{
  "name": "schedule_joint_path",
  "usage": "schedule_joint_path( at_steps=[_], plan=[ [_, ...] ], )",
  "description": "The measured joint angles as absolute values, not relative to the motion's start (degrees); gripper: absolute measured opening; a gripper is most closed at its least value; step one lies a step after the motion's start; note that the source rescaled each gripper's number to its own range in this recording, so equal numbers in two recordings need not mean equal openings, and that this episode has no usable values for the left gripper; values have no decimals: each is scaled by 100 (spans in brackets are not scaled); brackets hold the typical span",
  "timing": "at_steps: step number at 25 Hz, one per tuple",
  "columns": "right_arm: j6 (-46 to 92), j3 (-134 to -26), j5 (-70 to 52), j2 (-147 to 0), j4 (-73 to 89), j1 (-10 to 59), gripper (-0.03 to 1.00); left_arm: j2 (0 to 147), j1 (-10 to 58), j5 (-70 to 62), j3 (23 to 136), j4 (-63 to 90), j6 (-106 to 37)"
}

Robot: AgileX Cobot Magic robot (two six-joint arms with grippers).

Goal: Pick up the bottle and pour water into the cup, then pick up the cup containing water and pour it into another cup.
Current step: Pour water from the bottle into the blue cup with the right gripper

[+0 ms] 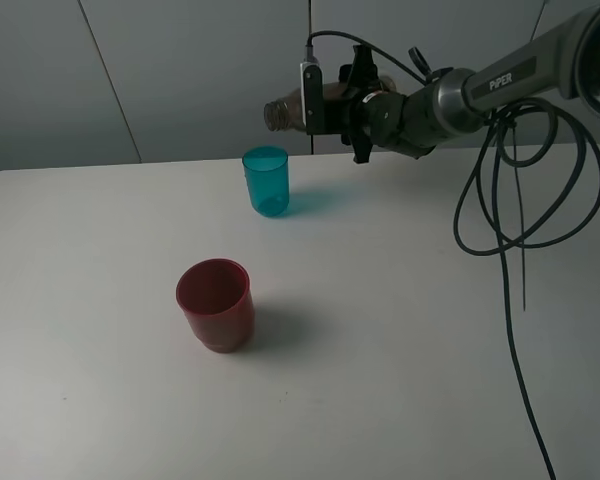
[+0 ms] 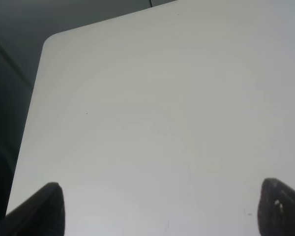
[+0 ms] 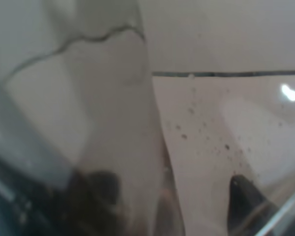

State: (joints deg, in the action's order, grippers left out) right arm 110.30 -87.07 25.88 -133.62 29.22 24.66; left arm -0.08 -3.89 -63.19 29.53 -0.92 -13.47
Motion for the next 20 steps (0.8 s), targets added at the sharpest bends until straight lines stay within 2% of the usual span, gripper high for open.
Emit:
schedule_joint_path(
  at_steps=[20],
  plan=[
    [11777,-8707,2624,-13371,2922,2466,2,-8,-389,-6319,2953,-92,-1347]
  ],
)
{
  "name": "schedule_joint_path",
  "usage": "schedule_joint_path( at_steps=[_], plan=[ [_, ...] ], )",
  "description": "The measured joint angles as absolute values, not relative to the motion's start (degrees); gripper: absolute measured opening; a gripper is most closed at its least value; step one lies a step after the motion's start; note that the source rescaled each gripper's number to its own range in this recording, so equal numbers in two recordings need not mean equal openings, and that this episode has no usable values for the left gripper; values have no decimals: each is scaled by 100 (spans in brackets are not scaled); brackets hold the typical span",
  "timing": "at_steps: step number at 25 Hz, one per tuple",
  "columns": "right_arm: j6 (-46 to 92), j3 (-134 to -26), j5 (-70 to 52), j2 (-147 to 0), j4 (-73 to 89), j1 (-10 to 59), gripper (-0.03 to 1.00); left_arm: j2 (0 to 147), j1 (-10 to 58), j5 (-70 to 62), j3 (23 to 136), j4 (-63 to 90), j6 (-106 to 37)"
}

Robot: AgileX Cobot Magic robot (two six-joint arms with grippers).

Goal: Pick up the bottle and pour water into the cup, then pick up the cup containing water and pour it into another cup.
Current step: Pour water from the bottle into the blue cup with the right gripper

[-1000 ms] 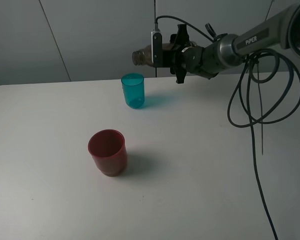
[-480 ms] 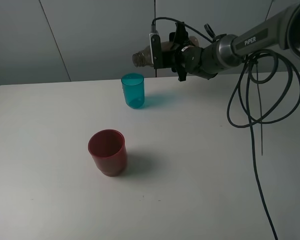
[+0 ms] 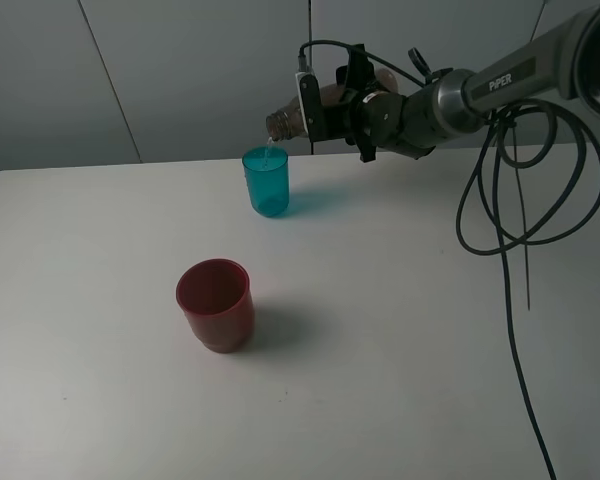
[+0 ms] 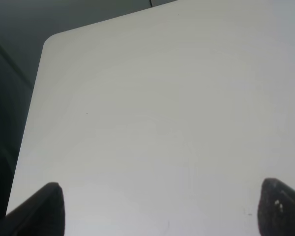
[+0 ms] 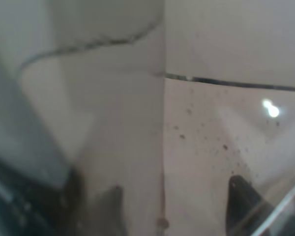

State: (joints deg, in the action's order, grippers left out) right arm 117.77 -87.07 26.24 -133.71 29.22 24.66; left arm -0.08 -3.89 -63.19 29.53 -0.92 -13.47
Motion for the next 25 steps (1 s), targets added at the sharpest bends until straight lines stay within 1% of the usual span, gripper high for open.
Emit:
schedule_joint_path(
  at_steps=[25],
  plan=[
    [11967,-8707,2943,-13371,2753,2470,2,-8,-389,-6319,2953,-92,-1324]
  ],
)
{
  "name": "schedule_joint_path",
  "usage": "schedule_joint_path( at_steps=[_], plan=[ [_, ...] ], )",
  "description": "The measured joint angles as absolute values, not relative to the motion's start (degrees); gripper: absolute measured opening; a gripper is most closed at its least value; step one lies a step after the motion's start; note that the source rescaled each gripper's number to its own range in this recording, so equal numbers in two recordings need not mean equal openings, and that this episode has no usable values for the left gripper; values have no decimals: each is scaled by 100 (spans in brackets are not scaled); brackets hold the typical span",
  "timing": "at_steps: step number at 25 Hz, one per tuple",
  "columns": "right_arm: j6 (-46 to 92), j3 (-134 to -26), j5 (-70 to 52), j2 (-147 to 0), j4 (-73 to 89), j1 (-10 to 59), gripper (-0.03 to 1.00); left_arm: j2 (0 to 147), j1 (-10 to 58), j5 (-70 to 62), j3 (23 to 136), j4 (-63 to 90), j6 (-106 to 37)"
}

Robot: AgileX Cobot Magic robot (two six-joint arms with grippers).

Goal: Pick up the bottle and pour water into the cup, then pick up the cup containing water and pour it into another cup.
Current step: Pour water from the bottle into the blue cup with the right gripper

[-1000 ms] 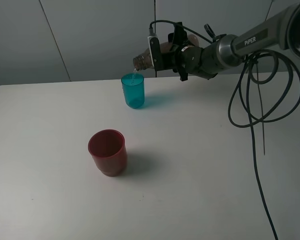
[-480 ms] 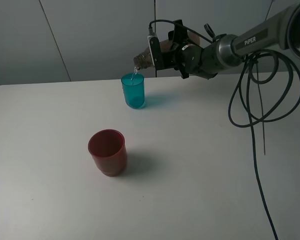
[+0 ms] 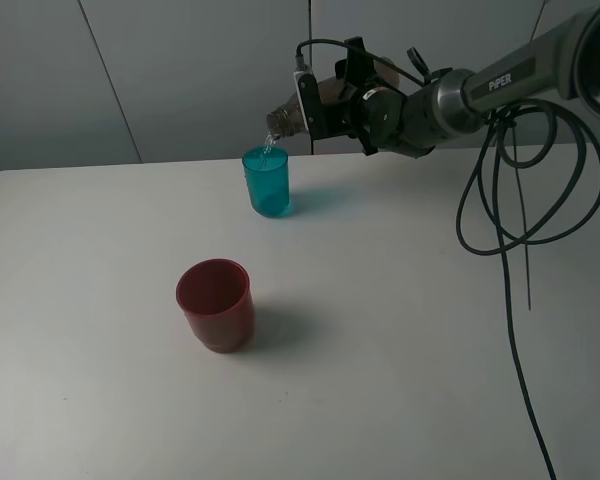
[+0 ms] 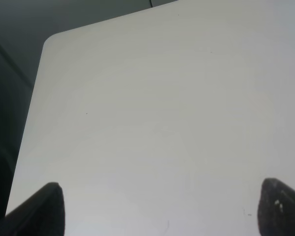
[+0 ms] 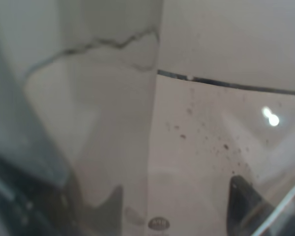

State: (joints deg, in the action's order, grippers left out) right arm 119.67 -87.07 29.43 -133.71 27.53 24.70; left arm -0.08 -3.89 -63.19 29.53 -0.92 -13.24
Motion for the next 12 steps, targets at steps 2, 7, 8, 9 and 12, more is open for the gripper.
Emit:
schedule_joint_path(
  at_steps=[2,7,8,9,12],
  plan=[
    [11967,-8707,2956,-13371,2727,2470,2,-8,-389,-6319,2953,-92,-1324],
    [11967,-8707,3081,-13371,2472,2482,2,-8,-389,-6319,2953,-92,-1324],
    [11967,-8707,3126,-13371,2456,2491,2,-8,-389,-6319,2953,-92,-1324],
    [11967,-8707,3154,-13371,2456,2491,2,-8,-389,-6319,2953,-92,-1324],
    [11967,-8707,3220,-13371,2324,2503,2,-8,-389,-6319,2953,-92,-1324]
  ],
)
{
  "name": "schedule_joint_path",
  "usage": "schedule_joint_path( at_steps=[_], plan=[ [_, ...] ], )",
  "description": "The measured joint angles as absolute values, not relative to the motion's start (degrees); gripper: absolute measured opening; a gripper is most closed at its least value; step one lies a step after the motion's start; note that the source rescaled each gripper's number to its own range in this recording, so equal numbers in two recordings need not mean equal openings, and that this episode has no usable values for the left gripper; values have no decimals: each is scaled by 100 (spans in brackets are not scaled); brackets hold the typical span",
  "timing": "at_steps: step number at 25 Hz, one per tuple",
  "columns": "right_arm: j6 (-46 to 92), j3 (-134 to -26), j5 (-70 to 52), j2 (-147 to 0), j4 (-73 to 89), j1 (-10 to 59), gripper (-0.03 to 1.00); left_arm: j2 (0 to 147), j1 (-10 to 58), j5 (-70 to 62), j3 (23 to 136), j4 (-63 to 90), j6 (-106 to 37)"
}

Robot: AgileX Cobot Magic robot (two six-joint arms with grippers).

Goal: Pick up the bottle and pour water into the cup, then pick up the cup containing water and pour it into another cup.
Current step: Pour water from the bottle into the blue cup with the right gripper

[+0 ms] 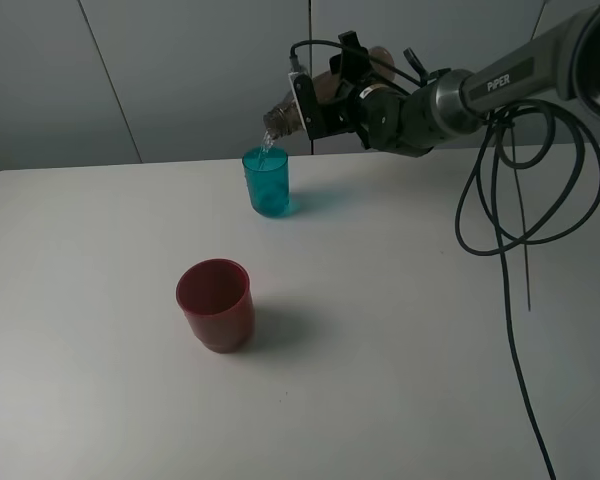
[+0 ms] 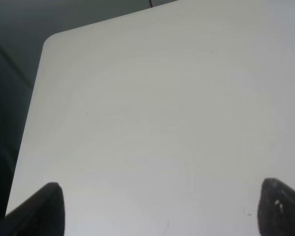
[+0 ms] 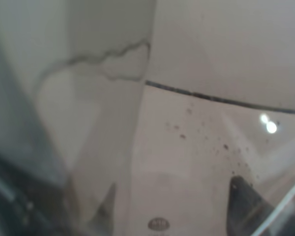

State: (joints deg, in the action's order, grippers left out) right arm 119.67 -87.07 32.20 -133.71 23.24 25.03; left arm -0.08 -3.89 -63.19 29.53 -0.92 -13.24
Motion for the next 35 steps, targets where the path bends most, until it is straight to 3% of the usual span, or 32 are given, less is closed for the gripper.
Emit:
schedule_joint_path(
  at_steps=[35],
  plan=[
    [11967,-8716,3353,-13371,1251,2513,2,-8,-389,-6319,2953,-92,-1324]
  ],
)
